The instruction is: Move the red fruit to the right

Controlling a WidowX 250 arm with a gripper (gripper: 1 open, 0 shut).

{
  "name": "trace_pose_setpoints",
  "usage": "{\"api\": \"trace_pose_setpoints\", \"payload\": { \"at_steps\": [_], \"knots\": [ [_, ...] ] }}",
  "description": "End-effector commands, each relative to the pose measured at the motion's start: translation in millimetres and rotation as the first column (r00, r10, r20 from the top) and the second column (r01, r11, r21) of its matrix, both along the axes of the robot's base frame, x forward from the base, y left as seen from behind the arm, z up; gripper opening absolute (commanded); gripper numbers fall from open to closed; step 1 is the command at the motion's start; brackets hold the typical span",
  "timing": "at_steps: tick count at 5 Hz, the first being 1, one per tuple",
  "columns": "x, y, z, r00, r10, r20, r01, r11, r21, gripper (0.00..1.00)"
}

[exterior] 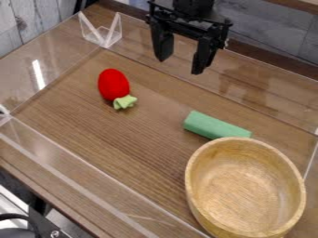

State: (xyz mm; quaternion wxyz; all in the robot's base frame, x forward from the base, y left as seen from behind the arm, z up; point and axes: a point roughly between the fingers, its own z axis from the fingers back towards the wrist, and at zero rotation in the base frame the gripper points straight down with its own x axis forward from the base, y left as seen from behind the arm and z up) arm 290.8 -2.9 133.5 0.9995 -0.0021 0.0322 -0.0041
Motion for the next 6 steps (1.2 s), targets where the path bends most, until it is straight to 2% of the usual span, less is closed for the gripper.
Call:
{"api": "trace_pose_setpoints", "payload": {
  "at_steps": [1, 2, 3, 4, 5, 6],
  "knots": [
    [-3.4, 1.8, -14.1, 0.996, 0.086, -0.033, -0.087, 0.996, 0.0, 1.0],
    [-12.5, 33.7, -20.8, 0.95, 0.31, -0.024, -0.31, 0.951, -0.005, 1.0],
    [-16.5, 71.8, -17.5, 0.886, 0.463, 0.006, -0.463, 0.886, -0.031, 1.0],
    [-18.8, 94.6, -15.4, 0.804, 0.595, 0.022, -0.593, 0.803, -0.054, 1.0],
    [-18.1, 115.2, -17.1, 0.785, 0.618, 0.044, -0.615, 0.786, -0.066, 1.0],
    [-16.1, 125.6, -22.5, 0.775, 0.63, 0.052, -0.626, 0.777, -0.073, 1.0]
  ]
}}
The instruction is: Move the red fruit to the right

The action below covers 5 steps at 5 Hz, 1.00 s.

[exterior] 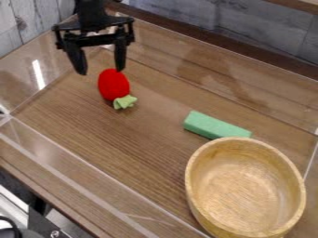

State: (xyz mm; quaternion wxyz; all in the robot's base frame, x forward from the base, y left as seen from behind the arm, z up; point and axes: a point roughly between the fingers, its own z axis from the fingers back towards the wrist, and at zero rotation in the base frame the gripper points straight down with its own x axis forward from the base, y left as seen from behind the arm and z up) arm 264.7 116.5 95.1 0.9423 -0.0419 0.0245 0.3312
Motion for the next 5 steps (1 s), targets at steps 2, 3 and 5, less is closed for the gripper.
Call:
{"api": "trace_pose_setpoints", "payload": {
  "at_steps": [2, 3, 5],
  "knots": [
    [30.5, 14.6, -20.1, 0.997, 0.016, 0.073, -0.018, 0.999, 0.03, 1.0],
    [27.4, 20.4, -30.5, 0.996, 0.046, 0.074, -0.048, 0.998, 0.032, 1.0],
    [21.9, 23.6, -41.6, 0.993, 0.09, 0.07, -0.093, 0.995, 0.032, 1.0]
  ]
}}
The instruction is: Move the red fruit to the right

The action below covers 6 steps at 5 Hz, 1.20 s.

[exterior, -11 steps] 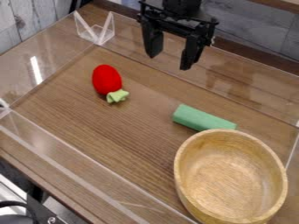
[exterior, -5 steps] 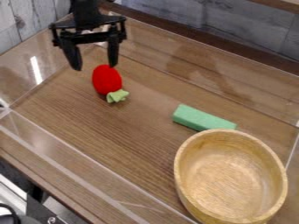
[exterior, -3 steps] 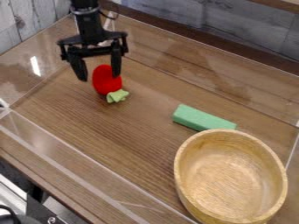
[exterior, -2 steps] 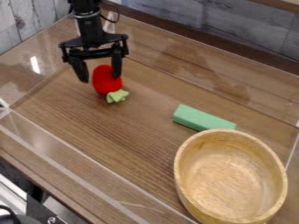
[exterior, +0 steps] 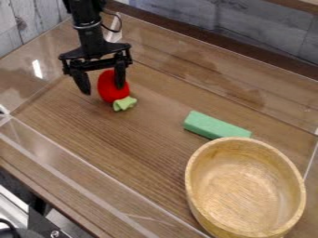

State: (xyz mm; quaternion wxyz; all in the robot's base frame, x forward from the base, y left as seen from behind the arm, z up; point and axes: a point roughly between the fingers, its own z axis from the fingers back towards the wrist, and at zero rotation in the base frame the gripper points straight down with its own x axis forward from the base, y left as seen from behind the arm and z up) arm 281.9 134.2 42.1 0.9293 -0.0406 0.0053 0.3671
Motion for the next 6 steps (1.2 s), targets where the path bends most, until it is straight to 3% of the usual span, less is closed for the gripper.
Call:
{"api": "trace_pose_setpoints", "payload": {
  "at_steps": [1, 3, 5, 6],
  "knots": [
    [3.8, 3.4, 11.2, 0.999, 0.024, 0.035, -0.024, 1.0, 0.017, 1.0],
    [6.8, 9.7, 6.3, 0.998, -0.052, 0.036, 0.052, 0.999, 0.011, 1.0],
    [9.3, 8.2, -11.0, 0.997, -0.074, 0.037, 0.074, 0.997, 0.006, 1.0],
    [20.5, 10.6, -10.4, 0.989, -0.145, 0.037, 0.145, 0.989, 0.006, 1.0]
  ]
}}
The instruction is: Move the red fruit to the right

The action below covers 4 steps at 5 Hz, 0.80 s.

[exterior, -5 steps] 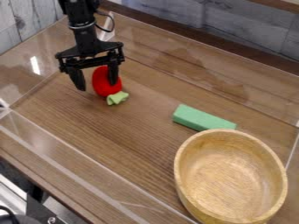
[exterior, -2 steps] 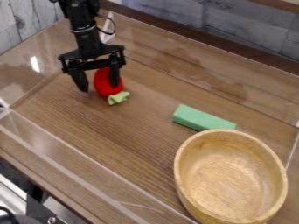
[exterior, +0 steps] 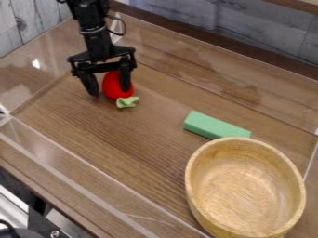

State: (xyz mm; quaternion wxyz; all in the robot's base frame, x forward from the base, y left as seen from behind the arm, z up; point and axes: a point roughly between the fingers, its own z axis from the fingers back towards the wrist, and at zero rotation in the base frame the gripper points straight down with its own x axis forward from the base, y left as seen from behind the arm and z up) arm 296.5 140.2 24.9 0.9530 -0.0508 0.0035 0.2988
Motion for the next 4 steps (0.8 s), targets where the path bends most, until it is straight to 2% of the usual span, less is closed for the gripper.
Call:
{"api": "trace_pose_setpoints", "payload": {
  "at_steps": [1, 3, 4],
  "knots": [
    [14.8, 5.7, 7.4, 0.997, -0.074, 0.022, 0.073, 0.997, 0.02, 1.0],
    [13.2, -4.2, 4.9, 0.993, -0.117, 0.013, 0.117, 0.993, 0.019, 1.0],
    [21.2, -1.5, 6.2, 0.996, -0.093, 0.013, 0.092, 0.995, 0.024, 0.0]
  ]
}}
